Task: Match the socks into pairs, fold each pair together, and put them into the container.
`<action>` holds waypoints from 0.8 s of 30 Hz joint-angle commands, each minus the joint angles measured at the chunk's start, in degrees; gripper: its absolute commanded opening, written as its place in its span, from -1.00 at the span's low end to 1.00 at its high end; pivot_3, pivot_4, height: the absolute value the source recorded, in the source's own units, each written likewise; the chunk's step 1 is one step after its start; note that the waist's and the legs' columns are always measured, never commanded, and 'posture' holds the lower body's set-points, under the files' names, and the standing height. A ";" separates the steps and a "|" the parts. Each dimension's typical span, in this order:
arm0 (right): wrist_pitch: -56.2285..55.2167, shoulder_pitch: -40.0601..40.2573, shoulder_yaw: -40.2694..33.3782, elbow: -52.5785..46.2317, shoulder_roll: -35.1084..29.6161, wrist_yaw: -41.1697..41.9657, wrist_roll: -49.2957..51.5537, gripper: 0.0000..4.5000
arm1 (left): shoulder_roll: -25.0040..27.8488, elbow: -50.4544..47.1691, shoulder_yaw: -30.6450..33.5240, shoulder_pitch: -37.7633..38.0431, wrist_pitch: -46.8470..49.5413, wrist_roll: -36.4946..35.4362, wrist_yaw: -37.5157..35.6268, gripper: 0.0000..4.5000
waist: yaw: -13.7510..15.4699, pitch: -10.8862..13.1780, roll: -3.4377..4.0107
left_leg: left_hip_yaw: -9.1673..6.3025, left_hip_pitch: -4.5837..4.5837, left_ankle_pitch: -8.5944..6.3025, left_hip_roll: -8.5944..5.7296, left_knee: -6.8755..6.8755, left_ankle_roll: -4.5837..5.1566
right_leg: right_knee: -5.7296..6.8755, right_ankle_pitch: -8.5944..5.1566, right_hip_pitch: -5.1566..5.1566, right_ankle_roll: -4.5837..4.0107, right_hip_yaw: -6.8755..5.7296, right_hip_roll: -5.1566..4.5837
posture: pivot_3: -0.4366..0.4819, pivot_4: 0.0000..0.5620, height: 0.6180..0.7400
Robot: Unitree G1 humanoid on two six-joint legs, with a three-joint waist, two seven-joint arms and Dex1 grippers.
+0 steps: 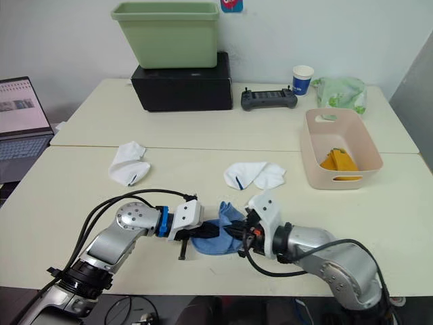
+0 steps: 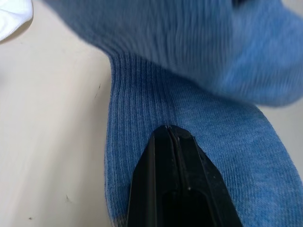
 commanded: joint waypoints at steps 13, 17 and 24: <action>3.11 -5.33 -4.34 -0.01 5.39 -0.09 5.44 -0.05 | 4.42 -3.67 6.93 5.46 4.71 -4.57 0.81 -1.00 | -0.57 0.02 0.03 | -0.07 0.00 0.00 0.03 -0.03 0.00 | 0.06 0.00 -0.08 0.00 -0.02 0.02 | -0.05 -0.47 0.76; 3.77 -4.83 -8.30 -5.69 1.97 -0.03 8.17 0.57 | 7.05 -7.03 11.72 8.51 7.77 -8.52 1.22 -1.00 | -0.71 0.06 0.06 | -0.08 -0.02 0.00 0.04 -0.05 0.00 | 0.06 0.00 -0.12 0.00 -0.02 0.01 | -0.05 -0.47 0.76; -6.32 -0.36 -4.86 -4.57 -7.95 0.56 -2.70 0.82 | 13.11 -10.32 21.44 10.80 15.25 -15.30 0.99 -1.00 | -0.67 0.22 0.08 | -0.06 -0.04 0.00 0.03 -0.06 0.00 | 0.02 0.00 -0.13 0.00 -0.03 -0.02 | -0.05 -0.47 0.76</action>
